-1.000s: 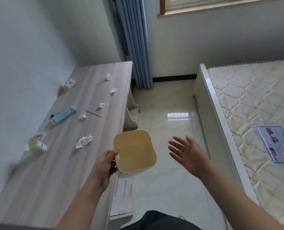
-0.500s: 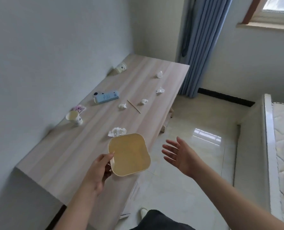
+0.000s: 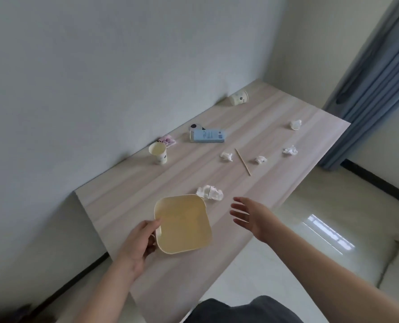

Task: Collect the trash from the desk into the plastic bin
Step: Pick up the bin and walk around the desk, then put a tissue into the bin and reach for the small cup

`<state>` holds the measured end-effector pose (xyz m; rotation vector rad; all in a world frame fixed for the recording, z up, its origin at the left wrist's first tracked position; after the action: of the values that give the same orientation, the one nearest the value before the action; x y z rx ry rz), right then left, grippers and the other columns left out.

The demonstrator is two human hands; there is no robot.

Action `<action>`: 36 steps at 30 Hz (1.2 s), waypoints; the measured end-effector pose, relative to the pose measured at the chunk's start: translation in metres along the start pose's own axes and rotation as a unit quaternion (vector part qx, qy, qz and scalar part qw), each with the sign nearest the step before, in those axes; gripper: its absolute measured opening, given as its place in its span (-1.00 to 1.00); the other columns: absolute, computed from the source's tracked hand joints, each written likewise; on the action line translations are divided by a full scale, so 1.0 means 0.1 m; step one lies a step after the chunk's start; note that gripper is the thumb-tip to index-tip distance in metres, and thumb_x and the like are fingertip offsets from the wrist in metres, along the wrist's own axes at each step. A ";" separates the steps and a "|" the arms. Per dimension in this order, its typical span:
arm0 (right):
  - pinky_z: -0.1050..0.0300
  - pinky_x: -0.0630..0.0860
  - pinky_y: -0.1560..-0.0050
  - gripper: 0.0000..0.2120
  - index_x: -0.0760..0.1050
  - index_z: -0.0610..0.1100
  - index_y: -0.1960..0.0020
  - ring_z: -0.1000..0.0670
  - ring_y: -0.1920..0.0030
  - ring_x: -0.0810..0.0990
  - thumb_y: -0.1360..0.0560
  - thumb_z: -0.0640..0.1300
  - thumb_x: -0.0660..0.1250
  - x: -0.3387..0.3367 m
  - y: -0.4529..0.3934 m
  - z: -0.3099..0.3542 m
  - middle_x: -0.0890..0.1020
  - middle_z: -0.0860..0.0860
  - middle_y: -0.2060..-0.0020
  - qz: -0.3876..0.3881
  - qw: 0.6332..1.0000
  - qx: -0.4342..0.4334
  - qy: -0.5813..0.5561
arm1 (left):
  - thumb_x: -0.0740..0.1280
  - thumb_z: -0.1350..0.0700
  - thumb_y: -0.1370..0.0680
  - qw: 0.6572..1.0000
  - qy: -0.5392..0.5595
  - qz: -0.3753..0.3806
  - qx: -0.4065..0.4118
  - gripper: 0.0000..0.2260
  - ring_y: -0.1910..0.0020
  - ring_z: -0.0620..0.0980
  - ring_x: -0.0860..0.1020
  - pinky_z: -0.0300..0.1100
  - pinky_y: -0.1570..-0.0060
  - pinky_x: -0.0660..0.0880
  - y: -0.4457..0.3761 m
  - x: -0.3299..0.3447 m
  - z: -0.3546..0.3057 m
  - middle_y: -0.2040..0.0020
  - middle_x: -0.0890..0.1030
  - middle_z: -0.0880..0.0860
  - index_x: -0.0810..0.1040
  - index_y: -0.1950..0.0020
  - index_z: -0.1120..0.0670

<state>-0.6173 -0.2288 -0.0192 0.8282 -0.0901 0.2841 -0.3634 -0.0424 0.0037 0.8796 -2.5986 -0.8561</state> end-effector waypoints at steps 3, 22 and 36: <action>0.11 0.59 0.16 -0.84 0.56 -0.07 -0.09 -0.05 0.05 0.67 -0.57 -0.07 0.27 0.16 -0.26 0.17 0.64 -0.07 -0.03 0.022 0.998 -0.017 0.064 | 0.41 0.03 -0.49 0.999 0.027 -0.036 0.003 -0.81 0.49 -0.11 0.44 -0.09 0.24 0.37 -0.04 -0.05 -0.03 0.50 0.46 -0.05 0.49 0.23 0.09; 0.04 0.45 -0.04 -0.59 0.35 -0.07 -0.34 -0.14 -0.18 0.46 -0.51 -0.16 0.29 0.69 -1.56 0.28 0.37 -0.07 -0.28 0.169 0.594 -0.260 0.742 | 0.41 0.04 -0.50 0.962 0.129 -0.241 -0.009 -0.82 0.28 0.03 0.42 -0.04 0.19 0.37 -0.17 0.35 0.03 0.31 0.46 0.09 0.49 0.20 0.09; 0.10 0.35 0.06 -0.74 0.54 -0.11 -0.04 -0.14 -0.01 0.55 -0.45 -0.35 0.23 0.64 -1.81 0.28 0.59 -0.05 0.04 0.202 0.483 -0.372 0.767 | 0.39 0.03 -0.51 0.946 0.167 -0.279 -0.004 -0.79 0.46 -0.08 0.37 -0.05 0.18 0.36 0.01 0.33 0.17 0.49 0.37 -0.05 0.48 0.30 0.02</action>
<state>-0.5033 -0.3517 -0.1177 -0.5985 1.2584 1.2564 -0.3961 -0.0547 -0.0074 1.6428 -2.0726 -0.7544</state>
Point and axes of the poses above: each hand's wrist, its own y-axis away from the middle knuckle, its own x-axis out of the palm, z = x × y, the point moved 7 cm from there along -y, towards the middle knuckle
